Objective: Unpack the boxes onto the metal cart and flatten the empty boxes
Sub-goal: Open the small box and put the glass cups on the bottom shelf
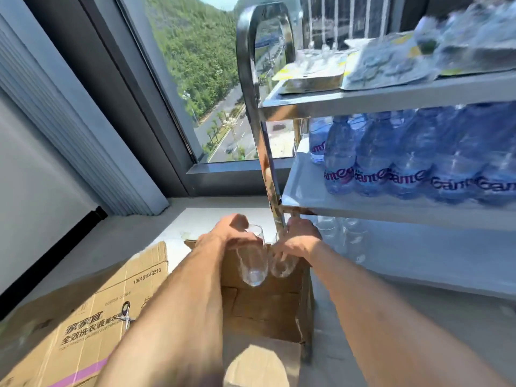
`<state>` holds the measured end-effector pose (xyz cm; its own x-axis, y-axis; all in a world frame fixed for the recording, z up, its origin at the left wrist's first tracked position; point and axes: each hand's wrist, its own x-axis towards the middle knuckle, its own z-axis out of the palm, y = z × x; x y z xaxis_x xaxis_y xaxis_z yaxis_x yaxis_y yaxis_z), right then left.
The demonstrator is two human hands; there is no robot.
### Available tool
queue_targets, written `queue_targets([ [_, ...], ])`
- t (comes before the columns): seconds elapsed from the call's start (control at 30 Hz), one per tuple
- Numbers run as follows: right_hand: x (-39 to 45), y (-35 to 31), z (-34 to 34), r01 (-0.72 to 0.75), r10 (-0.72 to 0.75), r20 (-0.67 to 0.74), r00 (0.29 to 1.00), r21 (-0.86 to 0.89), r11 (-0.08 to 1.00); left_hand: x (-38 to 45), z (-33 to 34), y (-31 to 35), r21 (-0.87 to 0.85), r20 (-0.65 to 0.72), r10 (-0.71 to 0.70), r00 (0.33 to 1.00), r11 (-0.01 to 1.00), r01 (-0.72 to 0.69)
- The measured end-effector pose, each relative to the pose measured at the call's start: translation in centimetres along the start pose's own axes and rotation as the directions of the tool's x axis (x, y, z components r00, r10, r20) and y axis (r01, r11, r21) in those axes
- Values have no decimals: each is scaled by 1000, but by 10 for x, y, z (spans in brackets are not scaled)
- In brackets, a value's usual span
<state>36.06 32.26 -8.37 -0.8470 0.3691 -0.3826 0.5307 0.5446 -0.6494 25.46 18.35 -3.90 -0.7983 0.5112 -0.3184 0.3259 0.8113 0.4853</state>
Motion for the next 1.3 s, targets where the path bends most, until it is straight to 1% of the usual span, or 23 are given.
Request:
queue_targets([
  [0.03, -6, -1, -8, 19, -19, -13, 1000, 2, 1000, -4, 3, 11, 34, -40, 22, 999, 999, -21],
  [0.07, -16, 0, -16, 11, -14, -85, 996, -40, 999, -11, 9, 22, 81, -61, 39, 997, 996, -33],
  [0.1, -23, 2, -23, 1, -24, -216, 976, -104, 995, -16, 17, 33, 99, -96, 53, 994, 994, -43],
  [0.13, -29, 6, -29, -15, -36, -337, 941, -148, 989, -20, 24, 42, 91, -108, 63, 992, 994, -53],
  [0.17, -36, 14, -32, -23, -43, -404, 914, -156, 987, -27, 35, 53, 74, -125, 76, 989, 995, -67],
  [0.2, -43, 20, -36, -25, -55, -446, 894, -172, 985, -31, 42, 61, 77, -142, 92, 986, 994, -81],
  [0.27, -57, 35, -42, -79, -14, -496, 868, -166, 983, -41, 61, 75, 69, -171, 120, 978, 992, -109],
  [0.37, -70, 58, -49, -173, 104, -541, 835, -77, 982, -52, 91, 89, 10, -190, 117, 975, 993, -118],
  [0.43, -73, 74, -53, -232, 173, -552, 815, -38, 972, -57, 112, 103, -55, -164, 123, 979, 990, -134],
  [0.53, -72, 98, -55, -295, 253, -578, 776, 22, 955, -53, 141, 117, -65, -153, 168, 974, 982, -180],
  [0.63, -68, 123, -55, -355, 329, -617, 715, 86, 931, -48, 165, 128, -41, -141, 215, 966, 974, -222],
  [0.73, -62, 150, -56, -394, 389, -669, 633, 154, 906, -36, 187, 138, -67, -75, 269, 960, 960, -273],
  [0.83, -57, 175, -58, -384, 387, -706, 593, 174, 907, -24, 206, 151, -58, -33, 319, 947, 945, -321],
  [0.97, -53, 204, -65, -348, 375, -744, 553, 203, 915, -13, 232, 168, -43, -63, 377, 924, 924, -379],
  [1.07, -51, 227, -71, -322, 364, -766, 531, 215, 922, 0, 248, 183, -17, -33, 448, 893, 893, -449],
  [1.2, -49, 250, -75, -237, 316, -767, 558, 218, 947, 13, 264, 205, -5, -101, 545, 832, 836, -548],
  [1.3, -47, 264, -77, -199, 301, -784, 543, 228, 953, 23, 276, 217, 10, -119, 601, 790, 797, -604],
])
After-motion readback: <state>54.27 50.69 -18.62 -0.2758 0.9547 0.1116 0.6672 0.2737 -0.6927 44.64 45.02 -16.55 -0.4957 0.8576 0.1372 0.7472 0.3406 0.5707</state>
